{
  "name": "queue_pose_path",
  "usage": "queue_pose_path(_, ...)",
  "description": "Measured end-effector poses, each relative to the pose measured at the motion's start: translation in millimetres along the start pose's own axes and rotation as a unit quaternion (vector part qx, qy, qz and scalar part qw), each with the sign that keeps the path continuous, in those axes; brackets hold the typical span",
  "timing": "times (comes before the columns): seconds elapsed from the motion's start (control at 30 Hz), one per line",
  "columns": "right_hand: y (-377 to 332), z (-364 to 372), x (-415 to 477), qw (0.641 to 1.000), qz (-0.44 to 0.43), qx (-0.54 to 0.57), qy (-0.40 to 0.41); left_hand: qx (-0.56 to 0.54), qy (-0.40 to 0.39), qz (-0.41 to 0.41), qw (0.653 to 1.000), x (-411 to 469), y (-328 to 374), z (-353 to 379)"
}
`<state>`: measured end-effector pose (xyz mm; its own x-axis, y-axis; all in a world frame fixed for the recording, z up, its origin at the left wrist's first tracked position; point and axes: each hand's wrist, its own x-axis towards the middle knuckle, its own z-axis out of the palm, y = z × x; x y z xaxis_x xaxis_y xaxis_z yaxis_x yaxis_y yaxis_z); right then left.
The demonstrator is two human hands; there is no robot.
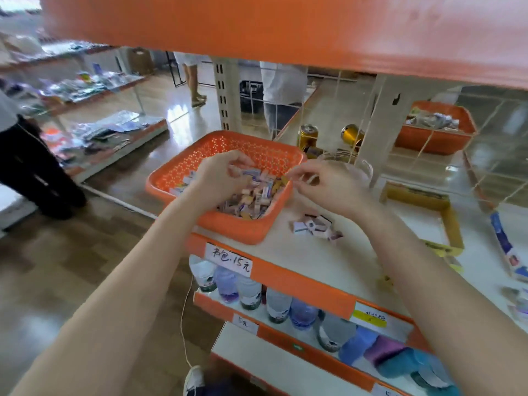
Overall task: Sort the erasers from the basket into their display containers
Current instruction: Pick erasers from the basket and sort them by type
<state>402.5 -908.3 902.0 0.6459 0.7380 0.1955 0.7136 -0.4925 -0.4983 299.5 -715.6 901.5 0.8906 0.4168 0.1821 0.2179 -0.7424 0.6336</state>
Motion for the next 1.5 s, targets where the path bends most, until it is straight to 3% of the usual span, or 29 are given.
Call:
queue_pose_path(0.23, -10, 33, 36, 0.999, -0.027, 0.01, -0.017, 0.041, -0.023, -0.035, 0.998, 13, -62, -30)
queue_pose_path(0.47, -15, 44, 58, 0.998, -0.014, -0.048, -0.039, 0.087, -0.109, 0.011, 0.99, 41, -70, -30)
queue_pose_path(0.63, -31, 43, 80, 0.954, -0.004, -0.212, -0.21, 0.129, -0.243, 0.041, 0.961, 50, -53, -4)
queue_pose_path(0.73, -36, 49, 85, 0.926, 0.021, -0.268, -0.263, 0.161, -0.279, 0.044, 0.946, 56, -49, 8)
queue_pose_path(1.0, -37, 64, 82, 0.93, 0.022, -0.323, -0.173, 0.116, -0.298, 0.034, 0.947, 52, -58, 8)
queue_pose_path(1.2, -29, 61, 76, 0.976, 0.031, -0.194, -0.088, 0.136, -0.327, 0.021, 0.935, 50, -53, 11)
queue_pose_path(1.5, -23, 60, 70, 0.988, -0.009, -0.144, -0.052, 0.063, -0.283, -0.021, 0.957, 49, -56, 9)
